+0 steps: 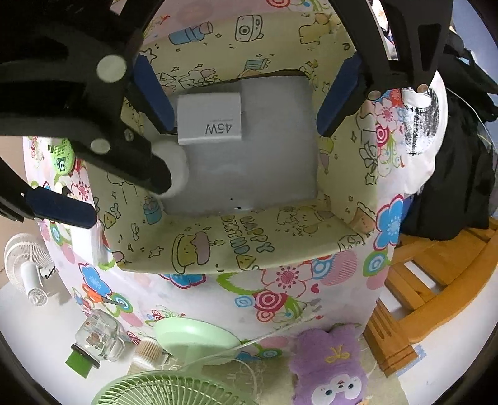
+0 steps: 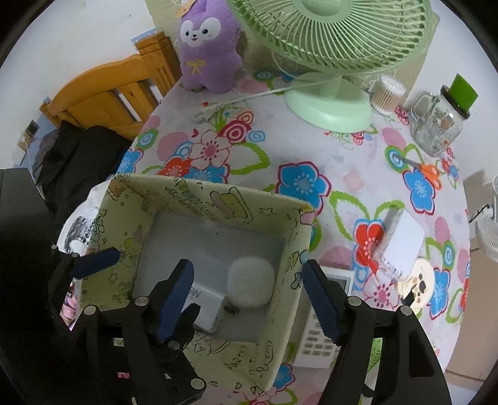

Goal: Organize rigid objects

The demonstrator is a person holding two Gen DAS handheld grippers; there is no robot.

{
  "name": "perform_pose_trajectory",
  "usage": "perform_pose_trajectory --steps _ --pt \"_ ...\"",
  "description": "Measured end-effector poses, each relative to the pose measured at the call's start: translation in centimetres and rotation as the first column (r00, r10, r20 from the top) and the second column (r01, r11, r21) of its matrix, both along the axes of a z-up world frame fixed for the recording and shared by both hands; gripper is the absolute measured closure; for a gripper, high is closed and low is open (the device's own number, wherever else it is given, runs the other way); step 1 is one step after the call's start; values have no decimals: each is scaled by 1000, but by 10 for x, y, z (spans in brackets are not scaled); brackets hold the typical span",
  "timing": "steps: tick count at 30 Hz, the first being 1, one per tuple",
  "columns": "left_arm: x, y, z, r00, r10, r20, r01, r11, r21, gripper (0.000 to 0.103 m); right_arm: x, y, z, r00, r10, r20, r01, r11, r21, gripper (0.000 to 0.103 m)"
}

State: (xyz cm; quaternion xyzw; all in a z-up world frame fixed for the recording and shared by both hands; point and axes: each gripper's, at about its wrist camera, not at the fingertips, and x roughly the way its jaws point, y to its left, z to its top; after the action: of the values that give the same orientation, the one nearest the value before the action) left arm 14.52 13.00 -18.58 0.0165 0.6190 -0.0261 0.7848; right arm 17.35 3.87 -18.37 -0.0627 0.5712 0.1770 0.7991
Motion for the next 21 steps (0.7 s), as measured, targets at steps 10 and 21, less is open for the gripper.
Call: perform_pose_trajectory --steps 10,21 --pt "-9 -12 12 999 -39 24 38 999 13 8 -14 -11 4 1000 -26 -17 27 1000 14 26" --pt "-25 -29 32 995 -55 89 50 997 54 8 -33 -33 20 997 -75 5 75 997 18 26"
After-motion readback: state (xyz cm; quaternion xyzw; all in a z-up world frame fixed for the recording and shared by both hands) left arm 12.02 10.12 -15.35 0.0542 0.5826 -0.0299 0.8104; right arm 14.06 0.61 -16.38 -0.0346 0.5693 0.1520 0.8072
